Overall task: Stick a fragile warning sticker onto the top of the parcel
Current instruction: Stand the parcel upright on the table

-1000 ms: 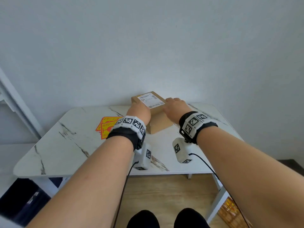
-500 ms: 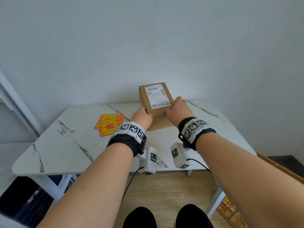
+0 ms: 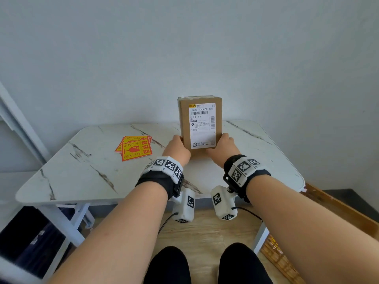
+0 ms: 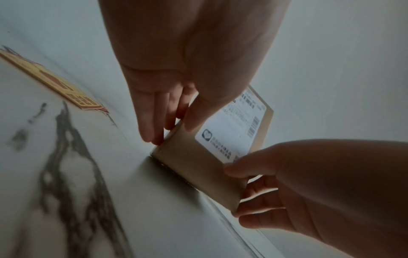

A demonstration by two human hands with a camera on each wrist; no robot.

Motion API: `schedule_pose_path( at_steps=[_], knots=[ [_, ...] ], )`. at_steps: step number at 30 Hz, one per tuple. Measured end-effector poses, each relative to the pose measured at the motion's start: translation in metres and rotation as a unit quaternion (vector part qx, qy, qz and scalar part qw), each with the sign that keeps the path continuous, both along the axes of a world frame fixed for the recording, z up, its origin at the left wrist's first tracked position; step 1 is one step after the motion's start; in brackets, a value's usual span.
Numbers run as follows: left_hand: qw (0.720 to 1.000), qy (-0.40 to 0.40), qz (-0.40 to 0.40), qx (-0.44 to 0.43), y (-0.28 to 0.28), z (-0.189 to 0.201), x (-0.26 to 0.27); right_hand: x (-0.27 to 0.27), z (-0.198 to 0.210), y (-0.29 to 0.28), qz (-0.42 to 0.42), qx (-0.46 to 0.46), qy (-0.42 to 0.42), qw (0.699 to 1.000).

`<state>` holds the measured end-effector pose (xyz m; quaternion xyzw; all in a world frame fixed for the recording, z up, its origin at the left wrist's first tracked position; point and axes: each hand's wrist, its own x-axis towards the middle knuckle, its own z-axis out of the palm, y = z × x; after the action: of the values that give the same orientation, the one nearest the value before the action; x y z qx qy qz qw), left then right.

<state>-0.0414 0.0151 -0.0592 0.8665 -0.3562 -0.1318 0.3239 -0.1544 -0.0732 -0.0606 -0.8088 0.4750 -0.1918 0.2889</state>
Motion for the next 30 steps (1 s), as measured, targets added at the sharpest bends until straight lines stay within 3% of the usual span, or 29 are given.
schedule_pose_path(
  at_steps=[4, 10, 16, 23, 30],
  knots=[
    [0.996, 0.021, -0.059, 0.069, -0.003, -0.004, -0.002, -0.001, -0.011, 0.002, 0.000, 0.037, 0.023, 0.999],
    [0.992, 0.013, -0.087, 0.087, 0.000, -0.002, 0.002, -0.003, -0.012, 0.002, 0.010, 0.033, 0.058, 0.998],
    [0.995, -0.002, -0.043, 0.091, 0.009, 0.007, 0.001, -0.009, -0.001, 0.007, 0.004, -0.012, 0.083, 0.996],
    [0.996, -0.031, -0.004, 0.087, 0.045, 0.023, 0.034, 0.011, 0.024, 0.037, 0.095, -0.070, 0.096, 0.988],
    [0.985, -0.036, 0.015, 0.169, 0.093, 0.018, 0.080, 0.067, 0.023, 0.077, 0.185, -0.058, 0.083, 0.978]
  ],
)
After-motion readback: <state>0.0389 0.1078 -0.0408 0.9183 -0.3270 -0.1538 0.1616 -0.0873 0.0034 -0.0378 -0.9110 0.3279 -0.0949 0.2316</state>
